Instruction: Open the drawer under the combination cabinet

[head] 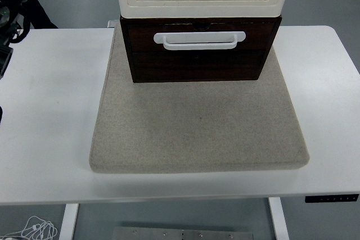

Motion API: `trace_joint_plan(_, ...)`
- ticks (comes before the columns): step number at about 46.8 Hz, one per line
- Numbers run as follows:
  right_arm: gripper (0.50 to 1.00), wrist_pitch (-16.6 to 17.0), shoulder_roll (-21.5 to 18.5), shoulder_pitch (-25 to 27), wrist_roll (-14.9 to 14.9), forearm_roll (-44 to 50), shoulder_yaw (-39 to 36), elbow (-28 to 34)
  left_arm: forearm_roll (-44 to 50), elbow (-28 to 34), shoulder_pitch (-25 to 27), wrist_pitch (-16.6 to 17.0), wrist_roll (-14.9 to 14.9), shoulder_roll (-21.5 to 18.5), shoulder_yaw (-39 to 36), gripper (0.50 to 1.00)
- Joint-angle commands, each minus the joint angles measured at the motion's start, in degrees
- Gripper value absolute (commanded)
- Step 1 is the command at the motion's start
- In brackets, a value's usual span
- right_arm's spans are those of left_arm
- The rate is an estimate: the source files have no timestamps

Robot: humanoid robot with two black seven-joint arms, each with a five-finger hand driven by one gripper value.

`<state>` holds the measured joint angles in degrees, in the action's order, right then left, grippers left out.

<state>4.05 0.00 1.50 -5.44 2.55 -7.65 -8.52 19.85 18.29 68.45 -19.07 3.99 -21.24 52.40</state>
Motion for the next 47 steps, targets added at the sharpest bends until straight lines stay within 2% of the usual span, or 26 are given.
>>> trace_joint_plan(1, 0.928, 0.00, 0.00, 0.00, -0.01, 0.00, 0.00, 0.00, -2.27, -0.63, 2.91, 0.00, -0.03, -0.82, -0.01, 1.000)
trace_joint_plan(13, 0.926, 0.00, 0.00, 0.00, -0.01, 0.00, 0.00, 0.00, -8.51, -0.10, 12.14, 0.00, -0.03, -4.68, -0.01, 1.000)
trace_joint_plan(19, 0.926, 0.00, 0.00, 0.00, -0.01, 0.00, 0.00, 0.00, -11.15, 0.69, 16.88, 0.09, -0.03, -4.95, -0.71, 1.000)
trace_joint_plan(28, 0.926, 0.00, 0.00, 0.00, -0.01, 0.00, 0.00, 0.00, -11.59, 9.91, 23.92, 0.09, -0.03, -9.52, -9.32, 1.000)
trace_joint_plan(34, 0.926, 0.00, 0.00, 0.00, -0.01, 0.00, 0.00, 0.00, -13.87, 13.69, 27.26, 0.00, -0.03, -10.22, -12.40, 1.000)
trace_joint_plan(39, 0.926, 0.00, 0.00, 0.00, -0.01, 0.00, 0.00, 0.00, -17.56, 19.05, 28.32, 0.09, -0.03, -10.93, -12.58, 1.000)
trace_joint_plan(47, 0.926, 0.00, 0.00, 0.00, -0.01, 0.00, 0.00, 0.00, -22.48, 30.91, 28.49, 0.97, -0.03, -12.33, -12.58, 1.000)
